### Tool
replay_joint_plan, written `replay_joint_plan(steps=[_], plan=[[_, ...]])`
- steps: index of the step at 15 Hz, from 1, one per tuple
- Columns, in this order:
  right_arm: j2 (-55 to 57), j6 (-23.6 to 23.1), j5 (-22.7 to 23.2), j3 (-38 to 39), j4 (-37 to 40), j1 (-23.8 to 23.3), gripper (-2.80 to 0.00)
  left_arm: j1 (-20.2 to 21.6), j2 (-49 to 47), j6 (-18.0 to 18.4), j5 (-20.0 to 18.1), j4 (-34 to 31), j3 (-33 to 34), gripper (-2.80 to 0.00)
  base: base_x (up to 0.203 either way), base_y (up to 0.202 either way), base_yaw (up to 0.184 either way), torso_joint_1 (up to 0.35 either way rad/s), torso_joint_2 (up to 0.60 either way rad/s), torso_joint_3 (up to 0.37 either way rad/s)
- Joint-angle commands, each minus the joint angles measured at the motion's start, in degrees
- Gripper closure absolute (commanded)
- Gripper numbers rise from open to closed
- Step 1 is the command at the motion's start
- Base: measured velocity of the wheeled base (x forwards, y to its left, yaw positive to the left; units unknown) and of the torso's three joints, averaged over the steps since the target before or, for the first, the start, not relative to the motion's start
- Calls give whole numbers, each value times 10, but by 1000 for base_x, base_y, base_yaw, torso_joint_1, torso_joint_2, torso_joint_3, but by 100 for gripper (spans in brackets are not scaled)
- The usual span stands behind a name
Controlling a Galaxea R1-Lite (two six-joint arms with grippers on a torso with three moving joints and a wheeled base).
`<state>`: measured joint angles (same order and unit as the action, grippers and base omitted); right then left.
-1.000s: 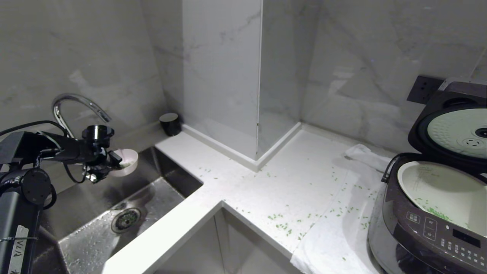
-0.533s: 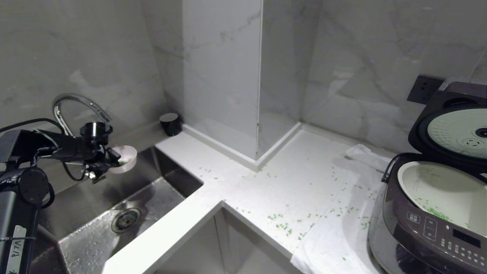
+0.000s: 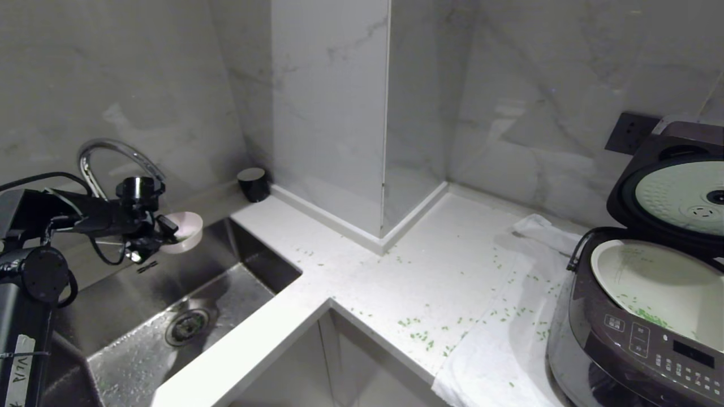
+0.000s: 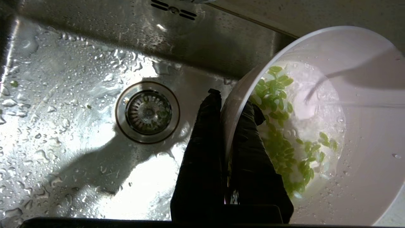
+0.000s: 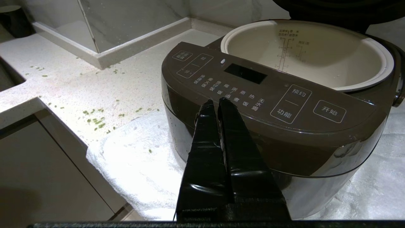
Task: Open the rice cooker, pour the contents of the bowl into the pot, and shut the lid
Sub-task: Fill a bowl with water from the tap
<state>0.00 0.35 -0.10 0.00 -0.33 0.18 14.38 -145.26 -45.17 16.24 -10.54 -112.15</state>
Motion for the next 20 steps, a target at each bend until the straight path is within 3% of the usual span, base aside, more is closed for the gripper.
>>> replay_joint_plan(steps=[1,20], plan=[[0,0,0,1,0,0,0,0,6,-8,-3,-1,0,0,0,0,0,0,0,0],[0,0,0,1,0,0,0,2,11,-12,-5,-5,3,0,0,0,0,0,0,0]])
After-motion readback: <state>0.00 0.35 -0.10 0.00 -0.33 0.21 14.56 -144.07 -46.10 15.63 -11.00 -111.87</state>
